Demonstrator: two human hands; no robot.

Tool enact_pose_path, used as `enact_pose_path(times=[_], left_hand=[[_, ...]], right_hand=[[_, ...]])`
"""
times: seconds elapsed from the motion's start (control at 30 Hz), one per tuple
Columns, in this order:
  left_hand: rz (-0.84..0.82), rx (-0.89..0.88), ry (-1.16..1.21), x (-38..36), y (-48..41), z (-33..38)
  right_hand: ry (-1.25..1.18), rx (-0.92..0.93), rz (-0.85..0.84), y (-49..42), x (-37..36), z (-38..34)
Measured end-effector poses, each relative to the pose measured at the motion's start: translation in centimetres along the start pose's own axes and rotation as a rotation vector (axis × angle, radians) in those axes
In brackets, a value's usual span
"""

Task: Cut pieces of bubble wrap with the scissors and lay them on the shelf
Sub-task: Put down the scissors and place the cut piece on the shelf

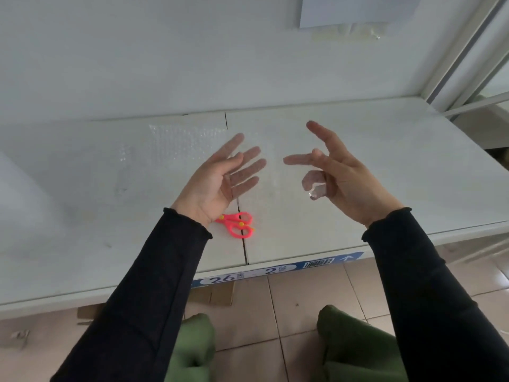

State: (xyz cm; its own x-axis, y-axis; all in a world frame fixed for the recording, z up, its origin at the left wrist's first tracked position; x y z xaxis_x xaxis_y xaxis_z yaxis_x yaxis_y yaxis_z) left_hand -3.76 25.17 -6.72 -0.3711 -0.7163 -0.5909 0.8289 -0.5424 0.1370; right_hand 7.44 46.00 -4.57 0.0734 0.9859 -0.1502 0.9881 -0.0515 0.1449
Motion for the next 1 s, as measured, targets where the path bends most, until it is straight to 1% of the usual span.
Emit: enact_pose_path(times=[0.07, 0.2, 0.27, 0.3, 0.37, 0.47, 0.53, 0.67, 0.73, 0.83, 0.9, 1.0], left_hand=[[0.040, -0.022, 0.059, 0.8, 0.0, 0.5], [0.065, 0.014, 0.223, 1.5, 0.2, 0.9], [0.070, 0.039, 0.265, 1.6, 0.3, 1.0], [0.068, 0.048, 0.254, 1.7, 0.3, 1.1], [0.057, 0.064, 0.142, 2.0, 0.4, 1.4], [0.057, 0.072, -0.017, 2.9, 0.4, 1.5], [0.058, 0.072, -0.057, 3.2, 0.3, 1.3], [-0.030, 0.043, -0.107, 2.4, 0.4, 1.0], [-0.020, 0.055, -0.119, 2.0, 0.5, 0.7], [0.093, 0.102, -0.040, 2.2, 0.5, 0.3], [0.147, 0.095, 0.003, 2.7, 0.4, 0.4], [0.162, 0.018, 0.038, 2.9, 0.2, 0.6]], right_hand=[[-0.013, 0.020, -0.046, 0.1, -0.1, 0.0], [0.184, 0.061, -0.068, -0.3, -0.6, 0.3], [0.276, 0.081, -0.078, -0.5, -0.8, 0.3], [0.327, 0.087, -0.077, -0.6, -0.9, 0.3], [0.428, 0.074, -0.064, -0.7, -1.0, 0.3], [0.551, 0.000, -0.060, -0.9, -1.0, 0.7], [0.553, -0.045, -0.046, -1.0, -1.1, 0.9], [0.441, 0.000, 0.116, -1.4, -1.5, 1.1], [0.345, 0.037, 0.088, -1.4, -1.9, 0.9], [0.272, 0.078, -0.032, -1.1, -1.8, 0.5], [0.309, 0.072, -0.058, -1.0, -1.1, 0.4], [0.441, 0.009, 0.008, -1.1, -0.2, 1.0]])
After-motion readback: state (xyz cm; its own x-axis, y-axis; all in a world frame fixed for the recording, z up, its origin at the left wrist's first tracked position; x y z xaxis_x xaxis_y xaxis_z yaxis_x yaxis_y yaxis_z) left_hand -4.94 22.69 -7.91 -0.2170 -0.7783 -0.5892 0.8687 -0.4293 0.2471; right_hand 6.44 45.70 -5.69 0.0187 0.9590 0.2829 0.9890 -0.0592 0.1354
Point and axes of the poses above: each hand's wrist, its own y-axis away from the middle knuckle, its own x-axis out of the back of the hand, z = x × y, the point moved 1 cm from there along -y, towards the middle knuckle, and after that the axes turned 8 degrees about -x, right-handed, at the moved point
